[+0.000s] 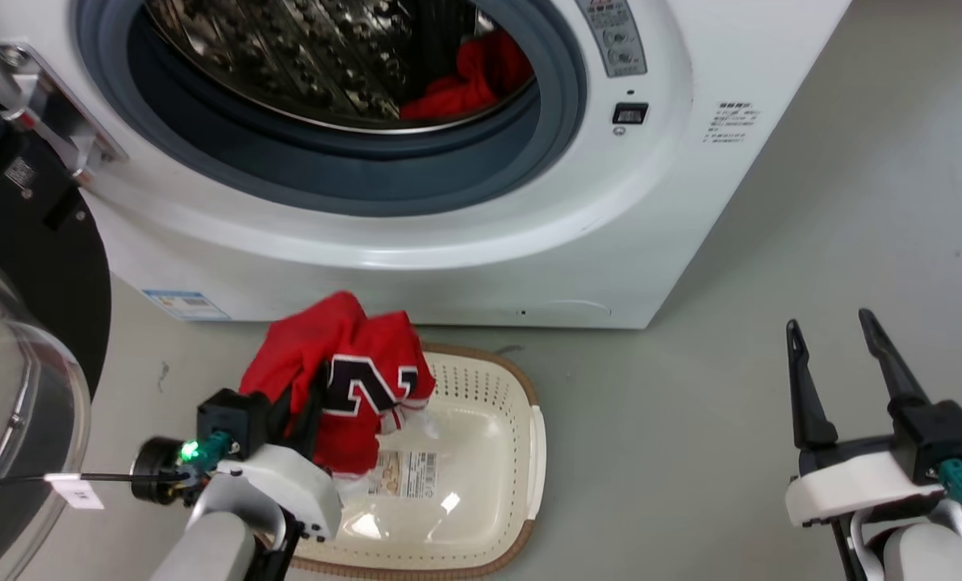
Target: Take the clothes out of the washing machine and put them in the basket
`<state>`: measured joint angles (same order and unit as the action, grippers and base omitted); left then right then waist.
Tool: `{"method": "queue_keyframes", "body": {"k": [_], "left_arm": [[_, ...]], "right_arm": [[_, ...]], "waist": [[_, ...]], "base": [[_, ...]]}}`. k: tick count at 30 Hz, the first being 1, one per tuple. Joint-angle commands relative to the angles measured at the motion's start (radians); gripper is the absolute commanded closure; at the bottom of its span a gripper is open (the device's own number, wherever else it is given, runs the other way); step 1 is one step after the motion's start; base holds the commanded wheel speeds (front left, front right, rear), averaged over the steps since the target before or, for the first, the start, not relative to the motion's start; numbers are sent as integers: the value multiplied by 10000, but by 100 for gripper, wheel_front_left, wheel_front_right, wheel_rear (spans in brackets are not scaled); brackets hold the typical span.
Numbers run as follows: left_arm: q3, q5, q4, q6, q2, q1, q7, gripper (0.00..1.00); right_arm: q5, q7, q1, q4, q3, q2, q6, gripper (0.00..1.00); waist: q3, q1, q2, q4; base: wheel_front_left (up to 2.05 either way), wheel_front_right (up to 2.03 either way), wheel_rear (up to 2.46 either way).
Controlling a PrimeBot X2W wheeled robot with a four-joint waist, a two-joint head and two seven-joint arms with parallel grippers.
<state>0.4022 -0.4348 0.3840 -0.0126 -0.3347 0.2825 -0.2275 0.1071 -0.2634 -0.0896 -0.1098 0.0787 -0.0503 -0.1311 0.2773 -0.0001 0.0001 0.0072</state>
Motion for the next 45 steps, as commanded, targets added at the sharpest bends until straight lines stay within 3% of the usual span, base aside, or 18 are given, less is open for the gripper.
{"method": "queue_keyframes", "body": {"k": [1, 11, 17, 31, 43, 44, 45], "left_arm": [[64, -45, 606, 125, 165, 223, -95, 100], [156, 156, 3884, 666, 875, 2042, -365, 100], [-32, 464, 5192, 812, 1024, 3349, -389, 100], [-481, 893, 7007, 819, 1236, 5180, -380, 100], [-844, 1039, 7534, 780, 1638, 5474, -381, 100], [-891, 1043, 7548, 732, 1666, 5457, -381, 44], [-922, 1065, 7575, 723, 1689, 5417, -381, 0]], "right_arm": [[89, -21, -228, 91, 16, 2, 7, 0], [404, -21, -815, 625, 306, 2, 7, 0], [490, -21, -1168, 1063, 559, 4, 7, 0], [559, -21, -1463, 2001, 831, 5, 8, 0], [635, -21, -1459, 2306, 878, 4, 8, 0], [669, -21, -1464, 2290, 875, 4, 8, 0], [702, -21, -1479, 2265, 859, 4, 8, 0]], "waist": [[456, 1, -1, -52], [2645, 1, -1, -249], [4045, 1, -1, -398], [6045, 1, -1, -506], [6458, 1, -1, -458], [6438, 1, -1, -438], [6400, 1, -1, -421]], "base": [[0, 0, 0], [0, 0, 0], [0, 0, 0], [0, 0, 0], [0, 0, 0], [0, 0, 0], [0, 0, 0]]}}
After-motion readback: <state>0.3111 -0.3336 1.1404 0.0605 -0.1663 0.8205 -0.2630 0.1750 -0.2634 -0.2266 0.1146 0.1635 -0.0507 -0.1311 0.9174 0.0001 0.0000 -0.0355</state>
